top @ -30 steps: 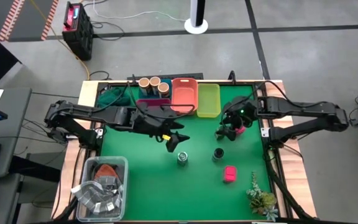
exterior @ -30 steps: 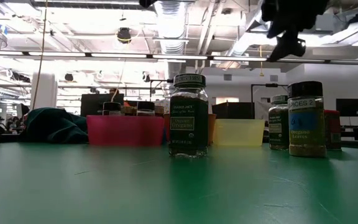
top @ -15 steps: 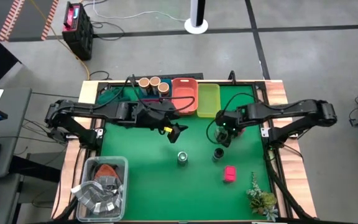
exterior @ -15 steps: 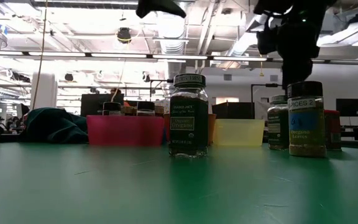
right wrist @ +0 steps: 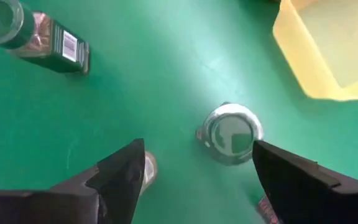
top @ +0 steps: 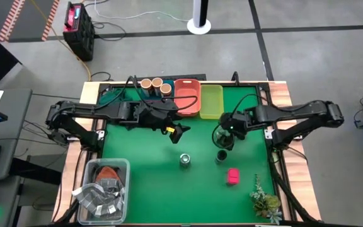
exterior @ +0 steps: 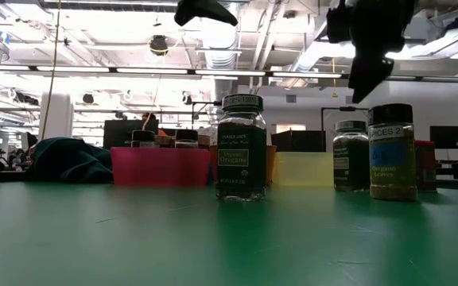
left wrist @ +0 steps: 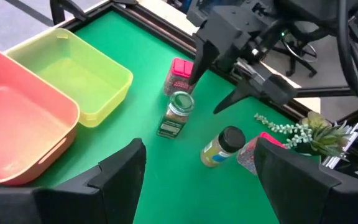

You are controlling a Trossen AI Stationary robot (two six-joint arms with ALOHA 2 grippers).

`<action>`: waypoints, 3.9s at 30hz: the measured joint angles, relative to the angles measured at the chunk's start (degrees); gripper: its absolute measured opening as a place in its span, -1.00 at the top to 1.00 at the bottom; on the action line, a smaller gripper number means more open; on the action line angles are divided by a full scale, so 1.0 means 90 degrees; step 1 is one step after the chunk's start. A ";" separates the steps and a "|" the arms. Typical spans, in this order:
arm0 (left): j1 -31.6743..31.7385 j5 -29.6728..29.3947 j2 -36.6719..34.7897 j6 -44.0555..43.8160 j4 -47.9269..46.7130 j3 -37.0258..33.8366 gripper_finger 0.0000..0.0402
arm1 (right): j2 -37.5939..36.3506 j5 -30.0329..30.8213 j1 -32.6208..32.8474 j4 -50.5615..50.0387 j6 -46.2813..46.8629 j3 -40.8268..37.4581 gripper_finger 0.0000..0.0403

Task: Sort spices by type
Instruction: Put the top green seasoning bottle into the orange bin

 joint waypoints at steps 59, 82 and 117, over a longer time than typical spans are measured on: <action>0.0857 -0.0033 -0.0427 0.0860 -0.1142 -0.0002 -0.41 | 0.1094 -0.0481 -0.0960 0.0612 -0.3396 0.0964 -0.23; 0.0505 -0.0539 -0.0482 0.0848 -0.1976 -0.0005 -0.41 | 0.2169 -0.0398 -0.1347 0.2183 -0.4174 0.0967 -0.65; 0.1022 -0.0544 -0.1151 0.1580 -0.2346 -0.0005 -0.41 | 0.2386 -0.0504 -0.1436 0.1252 -0.4012 0.1408 -0.13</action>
